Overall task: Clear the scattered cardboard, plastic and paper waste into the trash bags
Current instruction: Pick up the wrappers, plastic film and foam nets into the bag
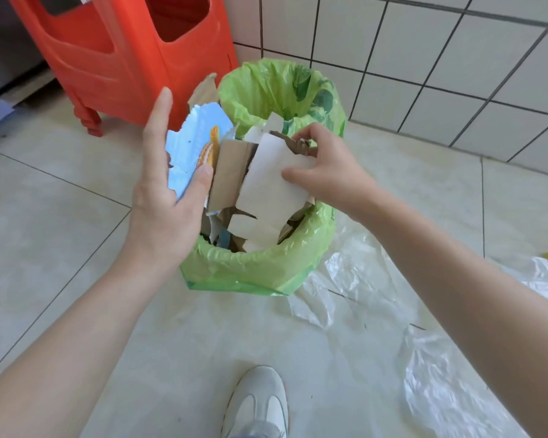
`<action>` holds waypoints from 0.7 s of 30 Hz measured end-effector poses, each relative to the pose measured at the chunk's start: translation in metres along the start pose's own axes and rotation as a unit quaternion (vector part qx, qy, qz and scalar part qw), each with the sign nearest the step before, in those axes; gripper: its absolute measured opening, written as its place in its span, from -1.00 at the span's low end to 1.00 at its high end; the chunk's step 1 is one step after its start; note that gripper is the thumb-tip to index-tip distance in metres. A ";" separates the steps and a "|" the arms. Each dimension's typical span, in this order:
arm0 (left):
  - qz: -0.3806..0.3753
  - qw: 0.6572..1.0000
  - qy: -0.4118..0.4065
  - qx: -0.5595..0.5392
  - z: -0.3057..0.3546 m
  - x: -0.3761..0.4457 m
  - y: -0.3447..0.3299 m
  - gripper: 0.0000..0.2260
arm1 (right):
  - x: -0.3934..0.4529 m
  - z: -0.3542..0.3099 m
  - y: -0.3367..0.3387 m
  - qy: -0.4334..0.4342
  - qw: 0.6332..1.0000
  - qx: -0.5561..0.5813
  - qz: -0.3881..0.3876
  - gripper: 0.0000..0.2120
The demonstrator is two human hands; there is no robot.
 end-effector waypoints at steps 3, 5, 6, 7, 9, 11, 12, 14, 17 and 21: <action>-0.011 0.999 -0.010 0.040 -0.008 -0.004 -0.010 -0.41 | 0.002 -0.005 -0.010 0.043 0.996 -0.079 -0.021 -0.67; -0.020 0.996 0.033 0.081 -0.027 -0.007 -0.019 -0.50 | 0.002 -0.003 -0.023 0.054 0.988 -0.139 -0.037 -0.66; -0.024 0.993 0.054 0.101 -0.037 -0.008 -0.022 -0.55 | 0.002 0.000 -0.031 0.056 0.984 -0.161 -0.043 -0.64; -0.034 0.990 0.061 0.119 -0.043 -0.011 -0.026 -0.59 | 0.002 0.002 -0.038 0.057 0.981 -0.181 -0.049 -0.62; -0.063 0.984 0.045 0.158 -0.043 -0.015 -0.037 -0.62 | 0.001 0.006 -0.052 0.066 0.968 -0.234 -0.061 -0.57; -0.088 0.976 0.049 0.191 -0.044 -0.015 -0.045 -0.64 | -0.001 0.006 -0.063 0.085 0.948 -0.299 -0.064 -0.54; -0.099 0.972 0.069 0.203 -0.046 -0.013 -0.047 -0.65 | -0.002 0.004 -0.065 0.096 0.935 -0.336 -0.058 -0.56; -0.119 0.961 0.114 0.220 -0.054 -0.010 -0.048 -0.69 | -0.003 -0.001 -0.064 0.118 0.907 -0.403 -0.035 -0.57; -0.140 0.955 0.162 0.204 -0.059 -0.012 -0.041 -0.76 | -0.005 -0.008 -0.047 0.146 0.885 -0.442 0.017 -0.48; -0.114 0.966 0.180 0.148 -0.051 -0.010 -0.015 -0.50 | -0.009 -0.007 -0.011 0.128 0.916 -0.375 0.062 -0.43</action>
Point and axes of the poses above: each hand's wrist, its own x-axis towards the middle knuckle, its own y-axis out of the back of the hand, z = x × y, the point moved 10 cm from there along x, towards the middle knuckle, and after that the axes turned 5 degrees about -x, right-handed, at the moved point
